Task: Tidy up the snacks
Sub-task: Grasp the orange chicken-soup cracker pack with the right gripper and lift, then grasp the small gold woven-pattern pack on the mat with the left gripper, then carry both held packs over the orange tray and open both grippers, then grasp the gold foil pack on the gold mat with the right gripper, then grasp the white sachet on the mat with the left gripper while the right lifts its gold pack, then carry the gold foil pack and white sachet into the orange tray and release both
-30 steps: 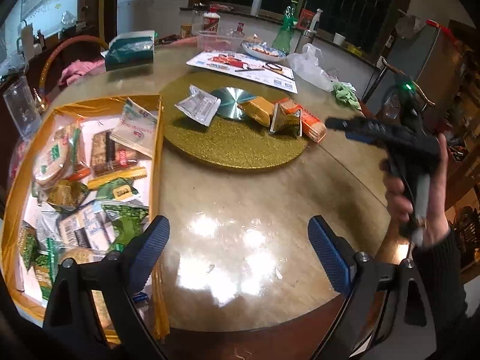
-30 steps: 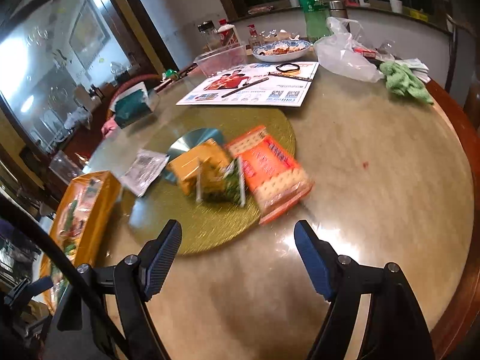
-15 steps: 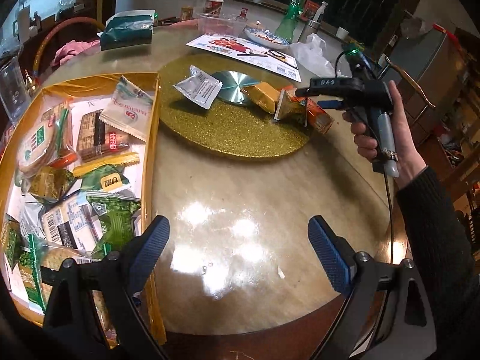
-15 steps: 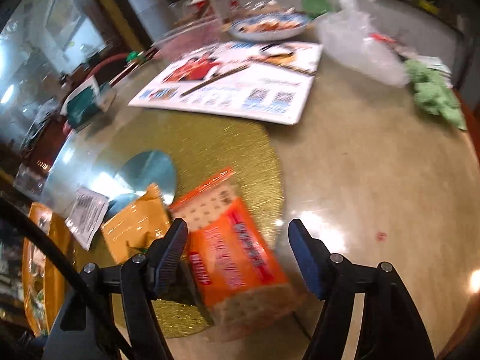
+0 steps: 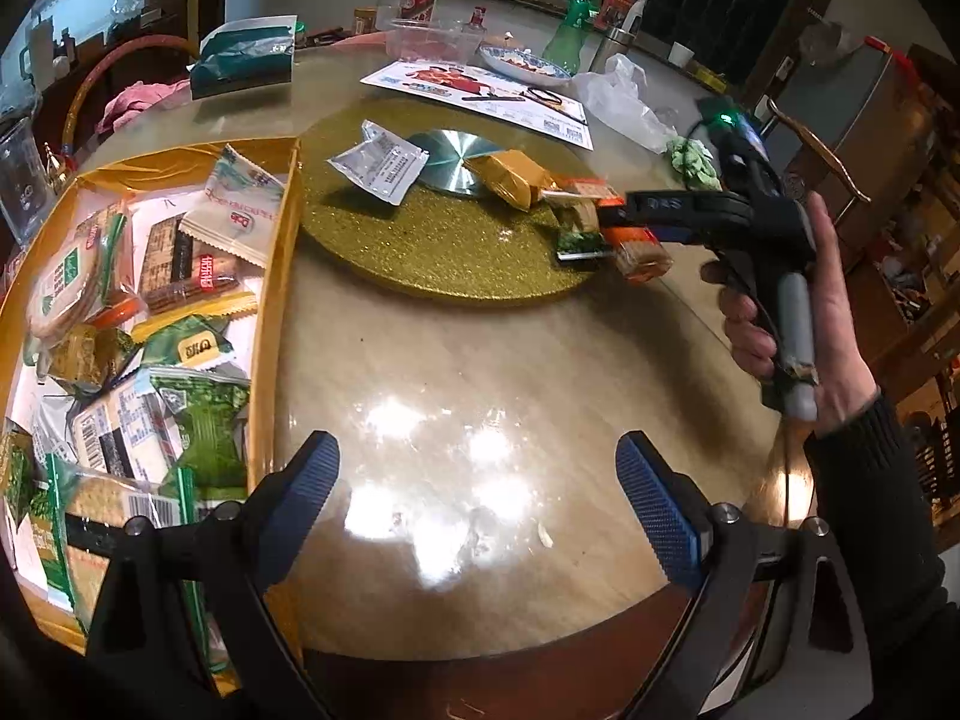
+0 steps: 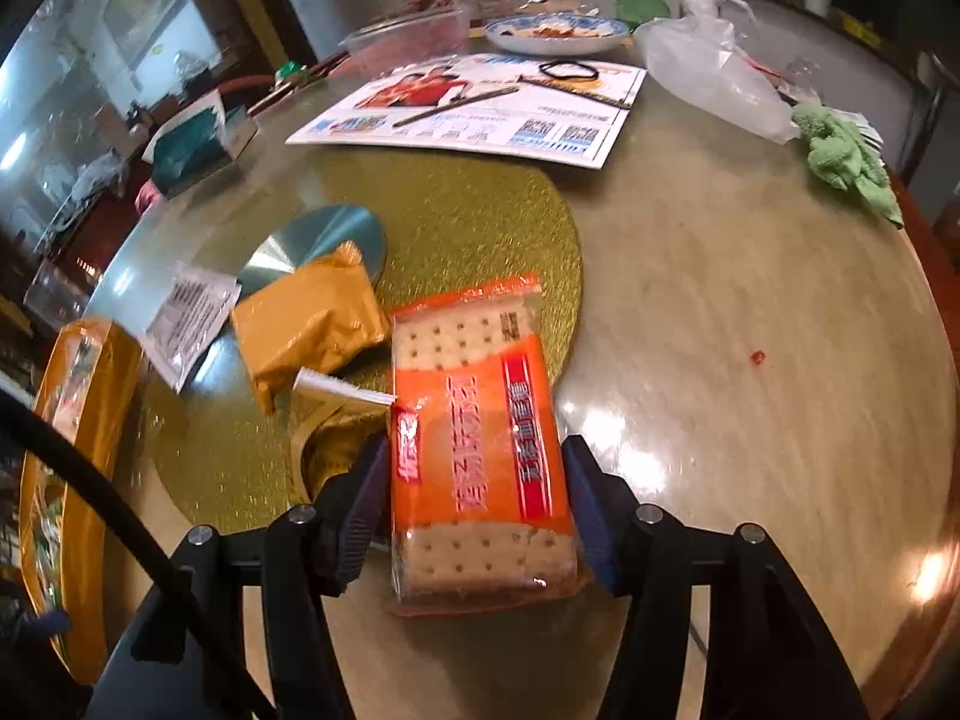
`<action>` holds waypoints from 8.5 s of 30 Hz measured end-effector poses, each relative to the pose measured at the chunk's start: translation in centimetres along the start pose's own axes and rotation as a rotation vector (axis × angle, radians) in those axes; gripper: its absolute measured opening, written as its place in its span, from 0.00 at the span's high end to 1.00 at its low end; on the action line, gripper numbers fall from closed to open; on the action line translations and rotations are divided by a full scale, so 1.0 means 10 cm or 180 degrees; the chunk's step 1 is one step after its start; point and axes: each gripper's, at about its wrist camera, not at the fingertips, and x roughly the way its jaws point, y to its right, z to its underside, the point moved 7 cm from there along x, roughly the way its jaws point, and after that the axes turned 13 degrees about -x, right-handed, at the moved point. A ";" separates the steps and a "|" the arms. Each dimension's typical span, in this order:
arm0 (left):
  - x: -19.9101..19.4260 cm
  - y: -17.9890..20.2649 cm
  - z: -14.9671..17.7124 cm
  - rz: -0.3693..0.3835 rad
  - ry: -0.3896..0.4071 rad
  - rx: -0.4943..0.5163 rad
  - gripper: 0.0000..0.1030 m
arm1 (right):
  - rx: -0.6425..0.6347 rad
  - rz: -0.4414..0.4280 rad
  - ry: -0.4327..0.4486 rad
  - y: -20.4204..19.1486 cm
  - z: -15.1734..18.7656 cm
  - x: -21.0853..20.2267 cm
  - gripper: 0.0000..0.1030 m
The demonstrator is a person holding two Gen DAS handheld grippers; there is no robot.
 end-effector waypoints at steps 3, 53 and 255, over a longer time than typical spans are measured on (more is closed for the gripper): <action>-0.05 0.04 0.04 -0.0021 0.0016 0.0055 0.09 | -0.0019 0.0166 -0.0001 0.02 -0.02 0.06 0.42; 1.39 0.71 -0.78 -0.0596 -0.0204 0.0084 0.73 | 0.0904 0.0800 0.0678 -0.09 1.52 -0.85 0.45; 0.08 -0.27 0.48 -0.0226 -0.0106 0.0323 0.83 | 0.0301 0.0594 0.0595 -0.50 1.31 -0.67 0.54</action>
